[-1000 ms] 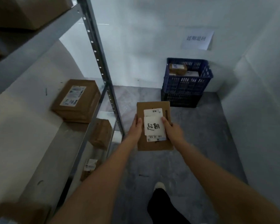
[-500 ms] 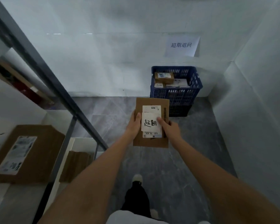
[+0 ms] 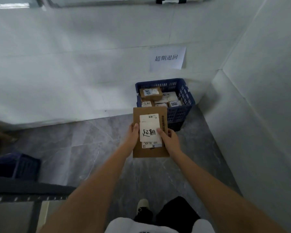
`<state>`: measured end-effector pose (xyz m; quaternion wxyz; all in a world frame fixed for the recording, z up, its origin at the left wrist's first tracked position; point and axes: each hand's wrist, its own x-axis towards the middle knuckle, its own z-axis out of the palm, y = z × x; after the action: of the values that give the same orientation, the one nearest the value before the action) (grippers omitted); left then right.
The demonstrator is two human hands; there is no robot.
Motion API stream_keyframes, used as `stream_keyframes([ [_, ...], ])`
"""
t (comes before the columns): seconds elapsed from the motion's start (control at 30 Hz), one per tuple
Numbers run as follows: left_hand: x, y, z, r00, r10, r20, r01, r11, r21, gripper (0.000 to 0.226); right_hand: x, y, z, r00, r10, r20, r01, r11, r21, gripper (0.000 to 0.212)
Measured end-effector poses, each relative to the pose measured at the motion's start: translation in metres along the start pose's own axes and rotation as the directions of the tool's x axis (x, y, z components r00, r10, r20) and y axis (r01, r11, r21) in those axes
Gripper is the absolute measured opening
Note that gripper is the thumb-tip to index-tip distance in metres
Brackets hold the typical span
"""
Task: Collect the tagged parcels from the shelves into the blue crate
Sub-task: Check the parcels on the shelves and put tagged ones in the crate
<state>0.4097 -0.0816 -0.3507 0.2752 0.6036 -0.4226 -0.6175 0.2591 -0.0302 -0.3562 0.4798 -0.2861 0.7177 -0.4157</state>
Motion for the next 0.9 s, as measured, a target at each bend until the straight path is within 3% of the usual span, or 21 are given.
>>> stream_keyframes([
  [0.17,0.066,0.025,0.024,0.996,-0.091,-0.009,0.091,0.996,0.016,0.028,0.068,-0.011,-0.007,0.997,0.078,0.007,-0.079,0.996,0.034,0.059],
  [0.3,0.132,0.041,0.052,0.989,-0.148,0.012,0.147,0.987,0.058,0.050,0.135,-0.022,-0.021,0.995,0.097,-0.023,-0.096,0.995,0.042,0.056],
  [0.43,0.194,0.064,0.086,0.977,-0.213,0.027,0.213,0.977,0.014,0.046,0.209,-0.044,-0.046,0.992,0.108,-0.072,-0.106,0.994,0.034,0.053],
  [0.7,0.314,0.112,0.144,0.961,-0.275,-0.040,0.272,0.960,-0.059,0.043,0.352,-0.080,-0.076,0.991,0.132,-0.026,-0.132,0.991,0.014,0.057],
  [0.83,0.363,0.126,0.160,0.948,-0.315,-0.041,0.313,0.948,-0.049,0.043,0.400,-0.095,-0.083,0.982,0.185,-0.037,-0.185,0.983,0.009,0.038],
  [0.9,0.389,0.130,0.168,0.940,-0.341,-0.018,0.340,0.939,-0.051,0.041,0.428,-0.091,-0.085,0.979,0.185,-0.087,-0.190,0.981,-0.045,0.052],
])
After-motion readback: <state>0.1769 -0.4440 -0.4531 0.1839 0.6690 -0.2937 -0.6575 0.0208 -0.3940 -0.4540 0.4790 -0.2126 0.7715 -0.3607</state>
